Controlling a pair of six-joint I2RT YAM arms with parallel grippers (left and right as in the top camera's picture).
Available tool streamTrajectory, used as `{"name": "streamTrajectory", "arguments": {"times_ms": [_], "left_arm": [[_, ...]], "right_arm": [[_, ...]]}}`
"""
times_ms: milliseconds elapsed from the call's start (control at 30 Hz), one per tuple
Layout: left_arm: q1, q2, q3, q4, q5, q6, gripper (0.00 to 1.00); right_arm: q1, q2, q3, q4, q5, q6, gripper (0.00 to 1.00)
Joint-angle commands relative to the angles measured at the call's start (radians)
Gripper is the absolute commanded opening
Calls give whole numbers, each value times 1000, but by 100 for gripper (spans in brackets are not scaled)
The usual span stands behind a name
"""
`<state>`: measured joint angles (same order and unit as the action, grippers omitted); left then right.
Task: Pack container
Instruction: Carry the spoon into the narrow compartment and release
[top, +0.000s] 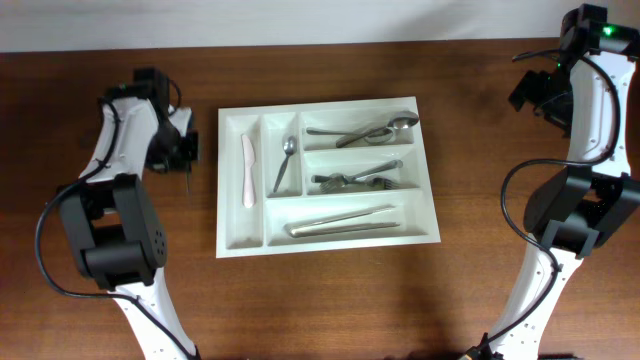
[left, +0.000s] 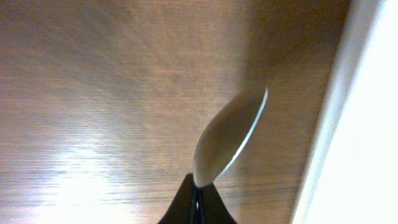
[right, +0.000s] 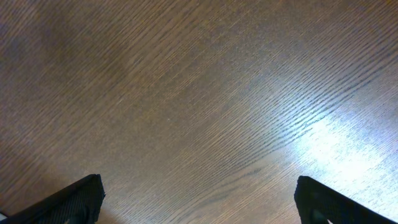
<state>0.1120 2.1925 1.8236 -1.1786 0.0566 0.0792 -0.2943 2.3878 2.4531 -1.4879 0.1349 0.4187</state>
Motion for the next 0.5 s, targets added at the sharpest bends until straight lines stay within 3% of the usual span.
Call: {"name": "streamTrajectory", "arguments": {"times_ms": [0, 100, 467], "left_arm": [[-18, 1, 167, -103, 70, 4, 2], [-63, 1, 272, -195, 198, -47, 2], [-314, 2, 285, -198, 190, -335, 2]], "right_arm": [[-1, -25, -2, 2, 19, 4, 99], [-1, -25, -2, 2, 20, 4, 99], [-1, -25, -2, 2, 20, 4, 99]]}}
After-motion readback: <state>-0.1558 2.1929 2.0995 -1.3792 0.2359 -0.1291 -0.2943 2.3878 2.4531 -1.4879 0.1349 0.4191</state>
